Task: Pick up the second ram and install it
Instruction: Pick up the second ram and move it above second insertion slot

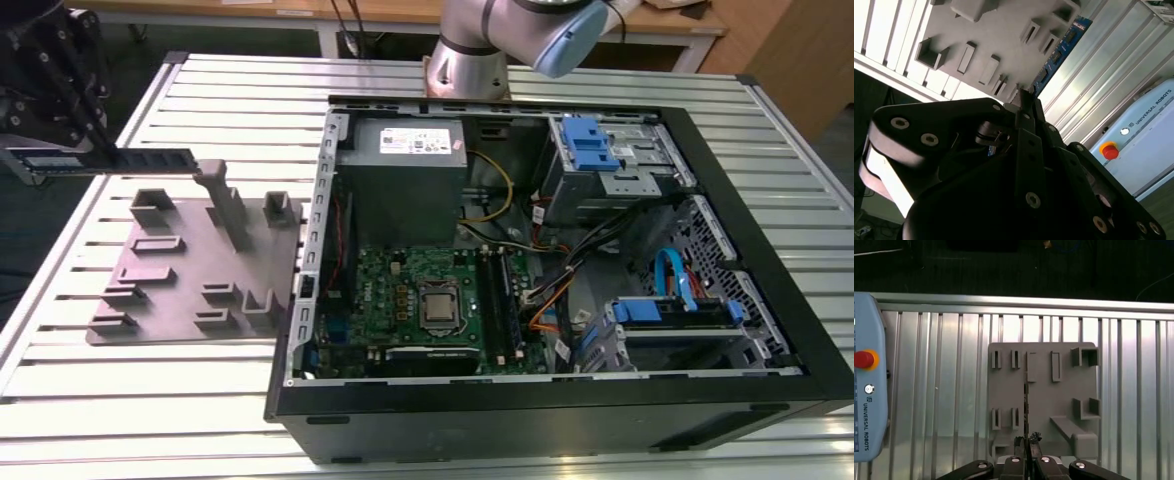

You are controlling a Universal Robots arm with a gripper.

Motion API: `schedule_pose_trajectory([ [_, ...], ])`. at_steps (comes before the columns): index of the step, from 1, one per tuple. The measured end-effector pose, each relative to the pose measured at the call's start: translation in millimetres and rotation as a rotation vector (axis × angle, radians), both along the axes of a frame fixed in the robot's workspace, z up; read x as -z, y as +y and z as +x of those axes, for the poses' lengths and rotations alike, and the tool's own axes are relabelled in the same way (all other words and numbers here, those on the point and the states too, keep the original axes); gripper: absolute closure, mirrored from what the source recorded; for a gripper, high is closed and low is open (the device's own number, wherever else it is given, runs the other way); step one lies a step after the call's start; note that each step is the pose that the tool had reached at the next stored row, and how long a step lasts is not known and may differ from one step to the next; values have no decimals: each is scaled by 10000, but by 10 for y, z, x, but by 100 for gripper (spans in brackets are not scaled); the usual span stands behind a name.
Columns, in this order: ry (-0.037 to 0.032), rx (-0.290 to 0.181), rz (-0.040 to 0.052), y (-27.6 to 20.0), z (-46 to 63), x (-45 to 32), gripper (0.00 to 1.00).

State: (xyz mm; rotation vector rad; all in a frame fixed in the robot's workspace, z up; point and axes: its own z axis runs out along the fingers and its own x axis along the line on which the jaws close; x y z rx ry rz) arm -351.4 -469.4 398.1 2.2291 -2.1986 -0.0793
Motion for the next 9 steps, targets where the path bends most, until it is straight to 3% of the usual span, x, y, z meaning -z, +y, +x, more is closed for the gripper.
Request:
schedule_pose_trajectory([
  [9,4,0,-1,0,245,0,86],
])
